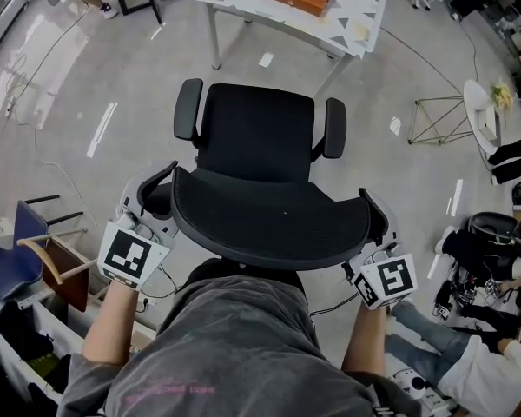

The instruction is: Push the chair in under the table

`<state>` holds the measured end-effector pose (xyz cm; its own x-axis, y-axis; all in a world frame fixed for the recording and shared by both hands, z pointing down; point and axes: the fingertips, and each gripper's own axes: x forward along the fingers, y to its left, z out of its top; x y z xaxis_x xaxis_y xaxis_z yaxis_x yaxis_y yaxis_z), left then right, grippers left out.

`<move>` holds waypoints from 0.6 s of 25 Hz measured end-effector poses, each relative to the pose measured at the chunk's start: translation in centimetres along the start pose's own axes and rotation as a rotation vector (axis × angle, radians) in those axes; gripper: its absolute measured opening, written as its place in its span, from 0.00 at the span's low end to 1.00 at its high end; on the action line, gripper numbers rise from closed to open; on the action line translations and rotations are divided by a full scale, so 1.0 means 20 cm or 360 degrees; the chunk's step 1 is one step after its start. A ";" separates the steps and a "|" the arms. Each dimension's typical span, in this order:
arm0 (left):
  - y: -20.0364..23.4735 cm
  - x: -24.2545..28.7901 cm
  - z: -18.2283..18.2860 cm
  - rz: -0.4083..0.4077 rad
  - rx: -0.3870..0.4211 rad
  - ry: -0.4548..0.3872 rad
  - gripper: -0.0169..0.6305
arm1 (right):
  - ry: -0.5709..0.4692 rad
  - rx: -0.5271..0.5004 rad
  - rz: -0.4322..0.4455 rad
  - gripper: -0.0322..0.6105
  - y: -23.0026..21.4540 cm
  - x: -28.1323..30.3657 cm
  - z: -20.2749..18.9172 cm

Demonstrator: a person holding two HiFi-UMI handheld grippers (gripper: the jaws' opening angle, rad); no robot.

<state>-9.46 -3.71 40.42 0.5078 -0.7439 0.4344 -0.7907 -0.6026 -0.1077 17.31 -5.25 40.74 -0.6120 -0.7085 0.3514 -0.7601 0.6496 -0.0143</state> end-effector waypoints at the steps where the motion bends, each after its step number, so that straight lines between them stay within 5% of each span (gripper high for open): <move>1: 0.02 0.02 0.01 0.0016 -0.0005 0.0005 0.37 | -0.0004 -0.0002 0.0001 0.42 -0.02 0.02 0.01; 15: 0.27 0.23 0.06 0.0181 -0.0087 -0.0002 0.37 | -0.0006 -0.0079 0.0068 0.42 -0.17 0.29 0.10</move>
<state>-11.02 -10.82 40.67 0.4139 -0.8071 0.4211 -0.8609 -0.4974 -0.1072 15.79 -12.12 40.88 -0.6446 -0.6808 0.3478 -0.7216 0.6921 0.0175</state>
